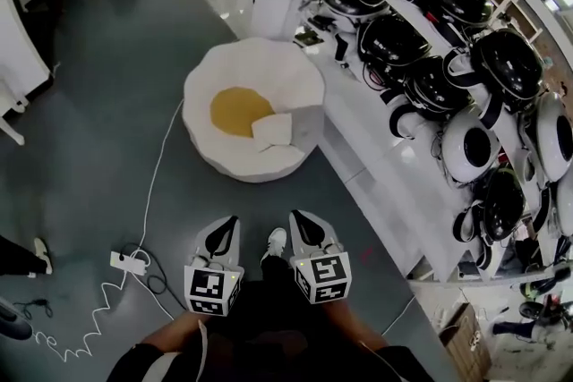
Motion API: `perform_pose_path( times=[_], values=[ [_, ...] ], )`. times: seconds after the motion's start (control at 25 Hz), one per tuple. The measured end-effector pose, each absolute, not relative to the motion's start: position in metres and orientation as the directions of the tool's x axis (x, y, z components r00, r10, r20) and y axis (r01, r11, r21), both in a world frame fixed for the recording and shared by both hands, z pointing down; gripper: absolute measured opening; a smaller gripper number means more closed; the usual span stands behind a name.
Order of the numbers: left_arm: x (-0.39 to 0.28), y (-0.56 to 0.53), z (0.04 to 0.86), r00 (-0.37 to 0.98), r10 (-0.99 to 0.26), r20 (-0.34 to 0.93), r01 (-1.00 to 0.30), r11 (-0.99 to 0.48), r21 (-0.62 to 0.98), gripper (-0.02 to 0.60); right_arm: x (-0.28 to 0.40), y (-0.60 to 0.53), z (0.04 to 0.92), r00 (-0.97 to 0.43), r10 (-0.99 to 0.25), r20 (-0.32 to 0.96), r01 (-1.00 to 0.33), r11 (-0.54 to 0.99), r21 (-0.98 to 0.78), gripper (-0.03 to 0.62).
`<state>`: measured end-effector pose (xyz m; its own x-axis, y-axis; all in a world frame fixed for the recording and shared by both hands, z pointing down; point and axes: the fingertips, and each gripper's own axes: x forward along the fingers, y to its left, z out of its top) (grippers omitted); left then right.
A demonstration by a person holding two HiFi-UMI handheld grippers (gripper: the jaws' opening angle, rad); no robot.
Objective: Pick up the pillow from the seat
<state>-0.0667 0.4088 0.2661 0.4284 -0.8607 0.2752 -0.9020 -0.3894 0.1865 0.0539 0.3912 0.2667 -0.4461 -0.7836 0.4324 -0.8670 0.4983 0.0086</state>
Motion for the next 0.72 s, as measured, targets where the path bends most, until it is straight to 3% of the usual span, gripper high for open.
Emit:
perform_pose_path(
  times=[0.72],
  values=[
    [-0.041, 0.297, 0.286, 0.385, -0.857, 0.344, -0.923, -0.35, 0.16, 0.002, 0.069, 0.268, 0.299, -0.515, -0.723, 0.46, -0.833, 0.55, -0.067, 0.002]
  ],
)
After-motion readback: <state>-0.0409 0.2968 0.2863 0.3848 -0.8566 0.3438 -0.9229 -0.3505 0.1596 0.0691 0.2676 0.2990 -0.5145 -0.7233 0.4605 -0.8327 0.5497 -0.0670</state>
